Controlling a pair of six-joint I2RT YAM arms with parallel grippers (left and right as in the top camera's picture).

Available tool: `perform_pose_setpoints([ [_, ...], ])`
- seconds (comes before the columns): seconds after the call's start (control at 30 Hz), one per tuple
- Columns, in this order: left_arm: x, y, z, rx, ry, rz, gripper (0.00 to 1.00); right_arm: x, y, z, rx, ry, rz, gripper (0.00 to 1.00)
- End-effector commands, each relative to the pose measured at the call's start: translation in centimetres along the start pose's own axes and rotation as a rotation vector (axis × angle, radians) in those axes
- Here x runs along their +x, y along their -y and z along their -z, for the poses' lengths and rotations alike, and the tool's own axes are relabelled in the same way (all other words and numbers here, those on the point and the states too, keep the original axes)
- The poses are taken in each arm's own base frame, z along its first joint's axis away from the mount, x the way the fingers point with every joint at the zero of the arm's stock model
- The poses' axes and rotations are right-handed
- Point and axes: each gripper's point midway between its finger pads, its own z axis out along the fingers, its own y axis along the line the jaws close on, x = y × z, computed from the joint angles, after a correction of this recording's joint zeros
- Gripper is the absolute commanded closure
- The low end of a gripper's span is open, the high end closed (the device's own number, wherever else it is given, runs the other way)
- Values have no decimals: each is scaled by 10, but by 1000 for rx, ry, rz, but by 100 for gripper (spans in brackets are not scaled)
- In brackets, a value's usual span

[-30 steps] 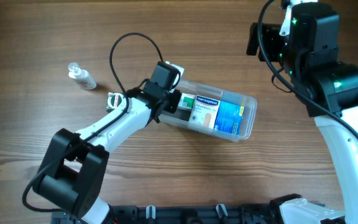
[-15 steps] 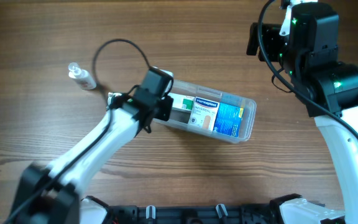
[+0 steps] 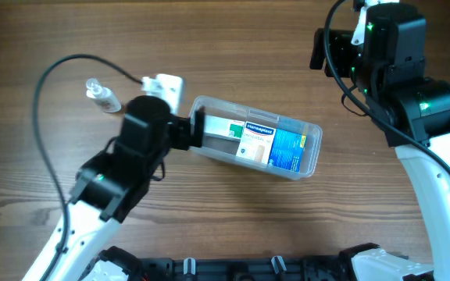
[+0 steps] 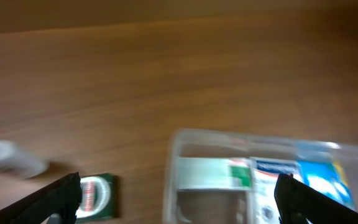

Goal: Pack container

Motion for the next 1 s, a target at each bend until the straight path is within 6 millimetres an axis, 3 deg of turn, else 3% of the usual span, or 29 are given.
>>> perform_pose_setpoints([
  [0.0,17,-59,-14,-213,-70,200,0,-2,-1,1,-11,6,8,0],
  [0.17,56,-81,-47,-254,-255,250,0,-2,-1,1,-11,6,8,0],
  [0.37,100,-91,-90,-277,-433,237,0,-2,-1,1,-11,6,8,0],
  [0.57,122,-105,-122,-315,-490,204,0,-2,-1,1,-11,6,8,0],
  [0.77,143,-126,-141,-321,-549,213,0,-2,-1,1,-11,6,8,0],
  [0.87,148,-124,-147,-241,-570,222,0,-2,-1,1,-11,6,8,0],
  [0.97,149,-121,-150,-166,-580,172,7,-2,-1,1,-11,6,8,0],
])
